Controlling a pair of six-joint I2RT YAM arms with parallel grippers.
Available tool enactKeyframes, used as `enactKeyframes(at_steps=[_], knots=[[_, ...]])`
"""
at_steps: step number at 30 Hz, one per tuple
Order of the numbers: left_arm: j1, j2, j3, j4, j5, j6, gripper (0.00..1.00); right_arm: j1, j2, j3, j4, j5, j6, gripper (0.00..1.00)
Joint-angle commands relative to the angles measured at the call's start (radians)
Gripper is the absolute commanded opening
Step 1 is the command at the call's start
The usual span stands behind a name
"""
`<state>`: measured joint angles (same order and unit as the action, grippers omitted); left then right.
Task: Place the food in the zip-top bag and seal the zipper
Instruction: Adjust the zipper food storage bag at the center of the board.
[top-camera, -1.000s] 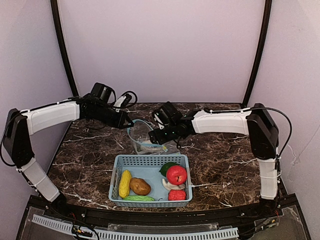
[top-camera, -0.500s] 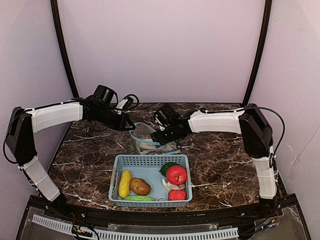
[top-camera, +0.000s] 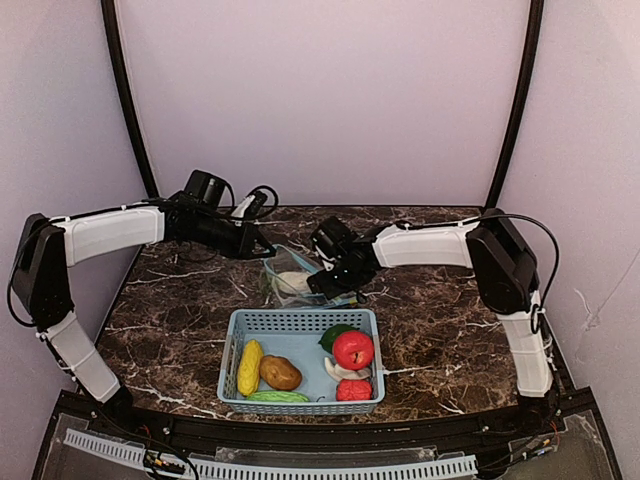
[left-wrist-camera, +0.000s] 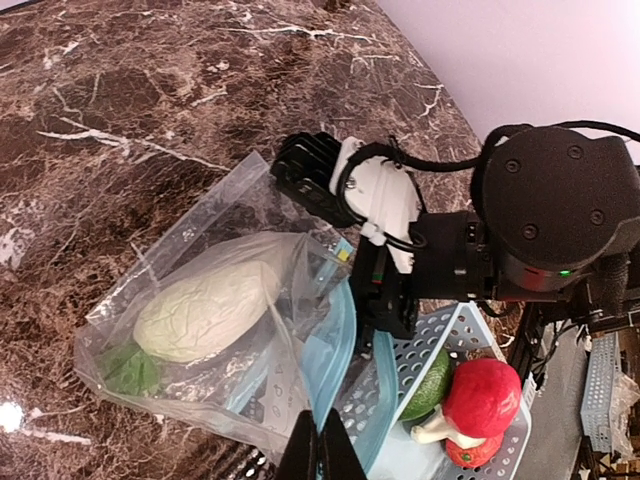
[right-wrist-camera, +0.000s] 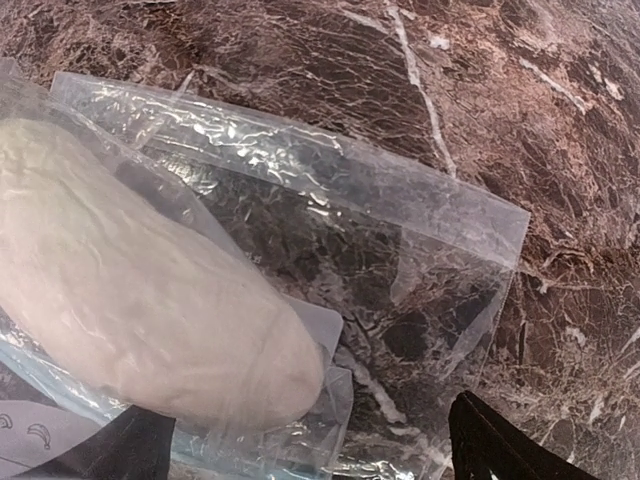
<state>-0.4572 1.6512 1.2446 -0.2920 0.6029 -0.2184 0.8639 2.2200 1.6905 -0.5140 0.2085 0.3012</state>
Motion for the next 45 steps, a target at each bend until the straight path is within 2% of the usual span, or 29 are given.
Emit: enactKeyframes(at_steps=[1, 6, 10, 18, 21, 25, 30, 35, 38, 45], knots=[[0.009, -0.057, -0.005, -0.026, -0.098, 0.012, 0.01, -0.008, -0.089, -0.006, -0.021, -0.062, 0.002, 0.95], [0.009, -0.098, -0.004, -0.057, -0.246, 0.065, 0.01, -0.008, -0.263, -0.090, 0.080, -0.214, -0.020, 0.97], [0.009, -0.106, 0.002, -0.073, -0.267, 0.085, 0.01, -0.008, -0.375, -0.148, 0.148, -0.315, -0.037, 0.99], [-0.023, -0.137, -0.025, -0.002, -0.103, 0.117, 0.01, -0.003, -0.434, -0.193, 0.210, -0.316, -0.030, 0.99], [-0.059, -0.140, -0.021, -0.007, -0.065, 0.161, 0.01, 0.009, -0.416, -0.186, 0.225, -0.336, -0.069, 0.99], [-0.103, -0.137, -0.019, -0.008, -0.002, 0.183, 0.01, 0.022, -0.372, -0.157, 0.207, -0.289, -0.119, 0.98], [-0.125, -0.121, -0.009, -0.022, 0.010, 0.183, 0.01, 0.026, -0.346, -0.161, 0.238, -0.268, -0.153, 0.98], [-0.126, -0.114, 0.008, -0.064, -0.085, 0.191, 0.01, 0.032, -0.370, -0.183, 0.297, -0.311, -0.170, 0.98], [-0.117, -0.113, 0.018, -0.096, -0.243, 0.177, 0.01, 0.034, -0.409, -0.206, 0.316, -0.329, -0.165, 0.98], [-0.066, -0.113, 0.013, -0.094, -0.312, 0.117, 0.01, 0.034, -0.550, -0.283, 0.362, -0.432, -0.144, 0.98]])
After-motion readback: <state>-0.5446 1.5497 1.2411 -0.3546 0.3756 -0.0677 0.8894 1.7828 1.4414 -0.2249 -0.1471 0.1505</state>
